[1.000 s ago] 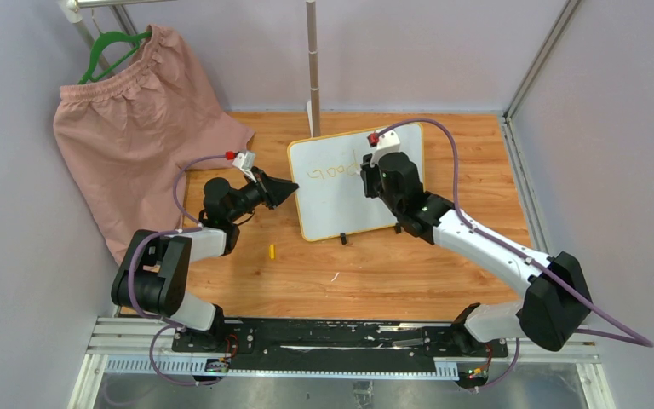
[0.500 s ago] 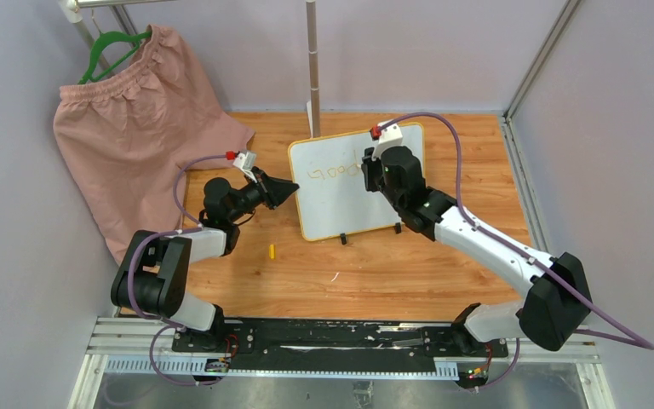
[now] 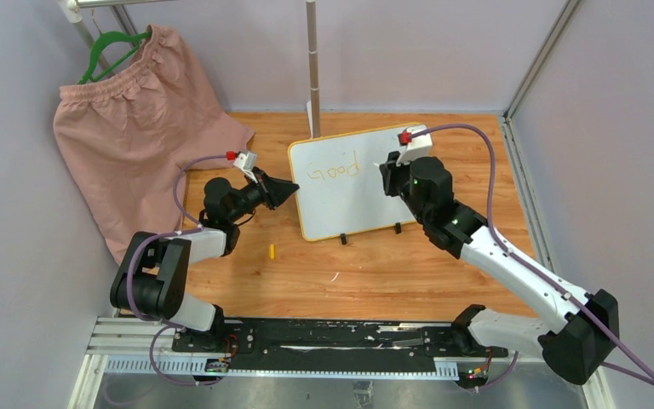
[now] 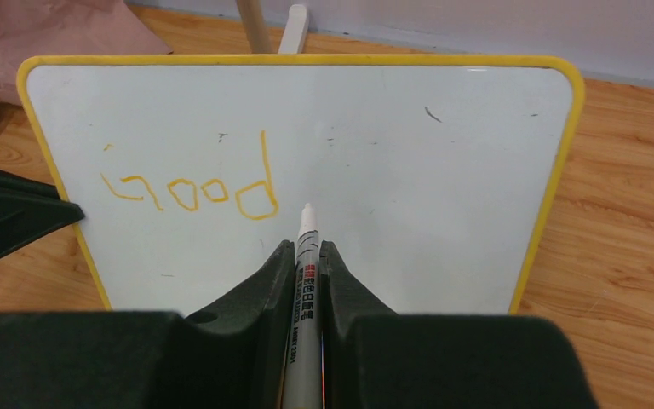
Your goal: Write a sentence on the whiteboard
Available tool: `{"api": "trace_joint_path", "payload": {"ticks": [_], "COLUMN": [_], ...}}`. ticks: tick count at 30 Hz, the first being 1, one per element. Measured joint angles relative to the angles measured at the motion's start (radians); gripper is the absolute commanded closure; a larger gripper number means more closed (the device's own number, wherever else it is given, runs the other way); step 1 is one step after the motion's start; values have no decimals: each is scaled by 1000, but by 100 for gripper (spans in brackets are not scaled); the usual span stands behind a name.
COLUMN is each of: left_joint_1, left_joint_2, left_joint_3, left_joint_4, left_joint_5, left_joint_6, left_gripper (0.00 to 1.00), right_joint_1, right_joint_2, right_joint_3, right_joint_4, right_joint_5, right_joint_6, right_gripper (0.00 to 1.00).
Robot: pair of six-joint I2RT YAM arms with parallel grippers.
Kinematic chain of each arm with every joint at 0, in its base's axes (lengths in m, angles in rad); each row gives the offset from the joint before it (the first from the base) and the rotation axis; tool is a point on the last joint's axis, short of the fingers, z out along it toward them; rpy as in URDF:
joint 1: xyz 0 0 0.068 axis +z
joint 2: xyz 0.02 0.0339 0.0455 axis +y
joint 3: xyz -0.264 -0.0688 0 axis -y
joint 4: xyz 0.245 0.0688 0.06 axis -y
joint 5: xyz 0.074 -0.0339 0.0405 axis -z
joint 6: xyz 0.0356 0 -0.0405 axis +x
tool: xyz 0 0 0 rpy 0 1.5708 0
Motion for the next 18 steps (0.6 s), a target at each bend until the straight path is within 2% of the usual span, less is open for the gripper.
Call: {"api": "trace_joint_path", "payload": {"ticks": [5, 9, 18], "left_joint_1": [0, 0, 0], "left_joint_2": [0, 0, 0], "left_joint_3": [0, 0, 0], "left_joint_4": [-10, -14, -16], "left_joint_5": [-7, -10, -11], "left_joint_6": [5, 11, 12], "left_gripper": [100, 100, 100], "right_joint_1": [-58, -96, -109], "right_joint_2": [-24, -13, 5], "right_joint_3": [-68, -140, -140], "right_joint_4": [60, 127, 255], "right_joint_5": [5, -48, -147], "right_joint_6": [11, 21, 18], "right_gripper": [100, 100, 100]}}
